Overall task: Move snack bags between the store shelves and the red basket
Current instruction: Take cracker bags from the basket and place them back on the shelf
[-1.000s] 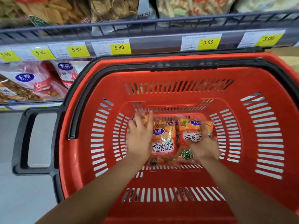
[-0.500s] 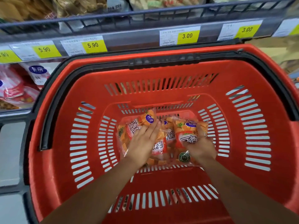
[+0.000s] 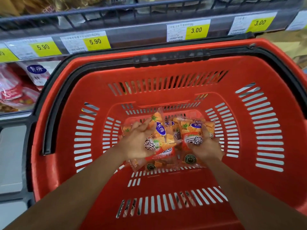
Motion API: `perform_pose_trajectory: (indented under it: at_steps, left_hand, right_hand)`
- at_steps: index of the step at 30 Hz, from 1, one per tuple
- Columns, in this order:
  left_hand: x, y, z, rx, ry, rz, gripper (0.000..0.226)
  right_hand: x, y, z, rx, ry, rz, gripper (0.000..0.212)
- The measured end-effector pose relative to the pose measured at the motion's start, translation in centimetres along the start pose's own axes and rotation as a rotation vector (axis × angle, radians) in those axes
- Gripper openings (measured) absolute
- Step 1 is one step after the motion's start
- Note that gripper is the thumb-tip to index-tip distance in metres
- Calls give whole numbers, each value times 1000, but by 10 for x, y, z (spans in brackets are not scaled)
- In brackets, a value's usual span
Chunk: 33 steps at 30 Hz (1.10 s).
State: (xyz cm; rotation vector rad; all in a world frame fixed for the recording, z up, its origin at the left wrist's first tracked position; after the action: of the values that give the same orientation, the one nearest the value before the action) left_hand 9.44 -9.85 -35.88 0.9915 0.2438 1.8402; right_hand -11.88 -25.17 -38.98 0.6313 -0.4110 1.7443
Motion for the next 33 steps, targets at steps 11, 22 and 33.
perform_pose_trajectory:
  at_steps: [11,22,33]
  left_hand:
    - [14,33,2,-346,182,137,88]
    - [125,146,146,-63,369,444,87]
    - [252,285,321,88,702,585,84]
  right_hand:
    - [25,-5,22,7,39,70,93]
    - [138,-16,203,63,266,286,89]
    - [276,-1,426,40,447,437,91]
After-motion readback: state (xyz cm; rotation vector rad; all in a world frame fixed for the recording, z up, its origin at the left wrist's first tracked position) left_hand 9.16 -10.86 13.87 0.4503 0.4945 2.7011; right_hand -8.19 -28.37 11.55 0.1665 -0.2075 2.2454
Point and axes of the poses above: each hand's wrist, its own x-axis away from the middle knuckle, its own z-axis out of the back of the hand, y = z × x, the point moved 3 cm from there along -x, towards the middle knuckle, and after that the axes turned 12 degrees about x, right-handed, at the moved point
